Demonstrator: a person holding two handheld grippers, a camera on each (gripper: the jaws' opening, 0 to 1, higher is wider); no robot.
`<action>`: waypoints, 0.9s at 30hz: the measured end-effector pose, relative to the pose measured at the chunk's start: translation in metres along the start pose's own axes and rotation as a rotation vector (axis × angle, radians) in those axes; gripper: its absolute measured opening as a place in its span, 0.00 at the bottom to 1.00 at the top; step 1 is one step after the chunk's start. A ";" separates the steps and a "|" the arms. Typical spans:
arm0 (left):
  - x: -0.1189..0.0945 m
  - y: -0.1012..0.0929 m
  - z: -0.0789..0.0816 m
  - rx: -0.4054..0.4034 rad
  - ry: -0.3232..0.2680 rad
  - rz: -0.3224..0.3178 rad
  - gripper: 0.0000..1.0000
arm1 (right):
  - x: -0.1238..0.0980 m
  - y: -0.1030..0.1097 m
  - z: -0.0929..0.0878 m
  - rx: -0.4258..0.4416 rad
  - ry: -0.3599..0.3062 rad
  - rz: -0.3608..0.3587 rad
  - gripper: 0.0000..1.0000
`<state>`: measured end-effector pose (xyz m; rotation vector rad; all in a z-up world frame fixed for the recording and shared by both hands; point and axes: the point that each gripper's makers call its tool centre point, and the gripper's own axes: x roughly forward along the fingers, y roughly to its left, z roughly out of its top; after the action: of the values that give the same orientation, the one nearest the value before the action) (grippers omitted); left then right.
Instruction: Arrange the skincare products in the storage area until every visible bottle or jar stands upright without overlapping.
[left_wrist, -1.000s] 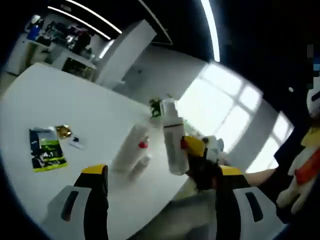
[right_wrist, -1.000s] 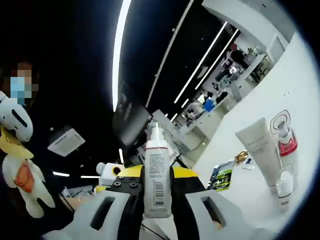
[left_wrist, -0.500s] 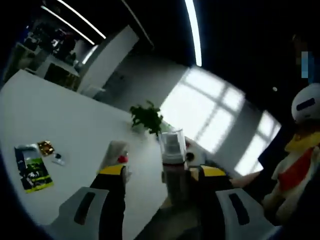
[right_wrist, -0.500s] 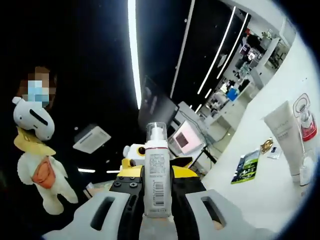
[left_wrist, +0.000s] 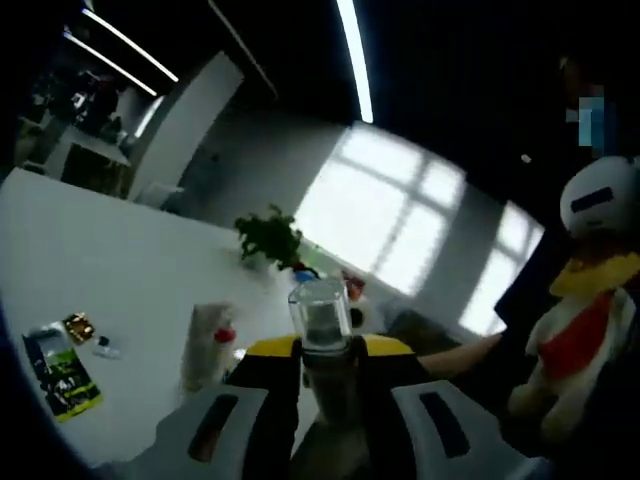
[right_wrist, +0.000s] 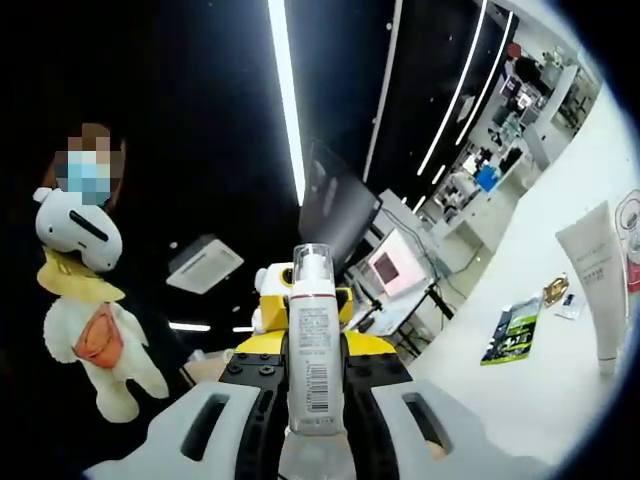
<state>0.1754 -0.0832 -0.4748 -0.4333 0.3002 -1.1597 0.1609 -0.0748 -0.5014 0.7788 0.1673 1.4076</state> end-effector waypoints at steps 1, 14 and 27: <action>0.001 0.000 0.001 -0.004 0.005 0.002 0.20 | 0.001 0.001 0.002 -0.001 -0.002 0.002 0.19; 0.014 -0.017 -0.006 0.301 0.180 -0.044 0.17 | 0.001 0.004 0.000 -0.435 0.330 -0.187 0.28; 0.019 -0.030 -0.011 0.398 0.187 -0.142 0.17 | -0.013 0.012 -0.006 -0.578 0.480 -0.131 0.20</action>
<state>0.1529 -0.1125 -0.4706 0.0043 0.1945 -1.3656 0.1454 -0.0853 -0.5030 -0.0518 0.1653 1.3987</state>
